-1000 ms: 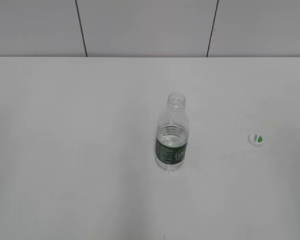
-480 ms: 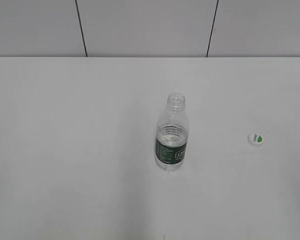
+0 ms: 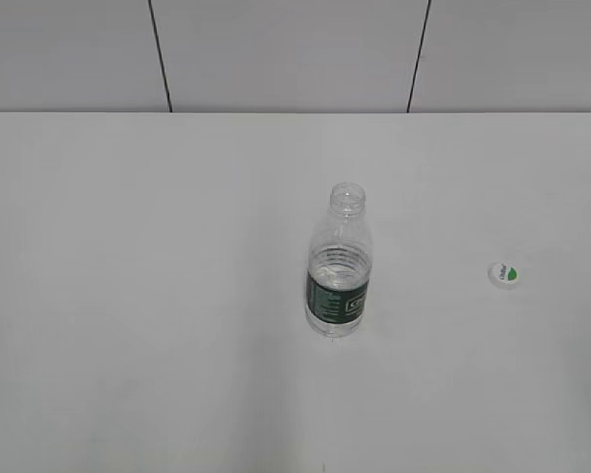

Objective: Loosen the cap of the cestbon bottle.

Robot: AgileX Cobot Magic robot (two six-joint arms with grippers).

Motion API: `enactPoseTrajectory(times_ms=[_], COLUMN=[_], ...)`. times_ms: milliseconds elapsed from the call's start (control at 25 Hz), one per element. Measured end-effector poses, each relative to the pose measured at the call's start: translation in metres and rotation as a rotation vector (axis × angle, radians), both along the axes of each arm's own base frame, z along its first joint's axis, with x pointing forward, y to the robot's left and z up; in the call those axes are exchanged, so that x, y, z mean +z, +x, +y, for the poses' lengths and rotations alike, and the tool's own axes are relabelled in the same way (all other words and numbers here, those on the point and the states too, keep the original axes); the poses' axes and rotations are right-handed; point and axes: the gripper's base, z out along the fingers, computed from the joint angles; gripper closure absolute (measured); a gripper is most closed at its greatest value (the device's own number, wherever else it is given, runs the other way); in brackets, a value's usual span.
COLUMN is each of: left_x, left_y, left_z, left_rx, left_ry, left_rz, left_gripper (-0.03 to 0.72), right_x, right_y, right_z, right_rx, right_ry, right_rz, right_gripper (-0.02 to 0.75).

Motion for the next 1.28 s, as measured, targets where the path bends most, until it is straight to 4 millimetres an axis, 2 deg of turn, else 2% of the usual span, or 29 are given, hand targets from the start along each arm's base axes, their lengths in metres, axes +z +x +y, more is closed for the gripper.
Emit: enactPoseTrajectory(times_ms=[360, 640, 880, 1280], left_x=[-0.0003, -0.0005, -0.0004, -0.0004], left_y=[0.0001, 0.0001, 0.0001, 0.0002], left_z=[-0.0006, -0.0019, -0.0021, -0.0022], left_rx=[0.018, 0.133, 0.146, 0.156], left_ry=[-0.004, -0.006, -0.006, -0.007], left_rz=[0.002, 0.002, 0.002, 0.001], left_gripper=[0.444, 0.445, 0.445, 0.445], right_x=[0.0001, 0.0001, 0.0002, 0.0002], right_y=[0.0004, 0.0008, 0.0008, 0.0008], right_z=[-0.0018, -0.0043, -0.0037, -0.0041], right_rx=[-0.013, -0.039, -0.118, -0.125], right_ry=[-0.018, -0.044, -0.044, -0.049], right_rz=[-0.005, -0.008, -0.008, -0.008], right_gripper=[0.261, 0.261, 0.261, 0.261])
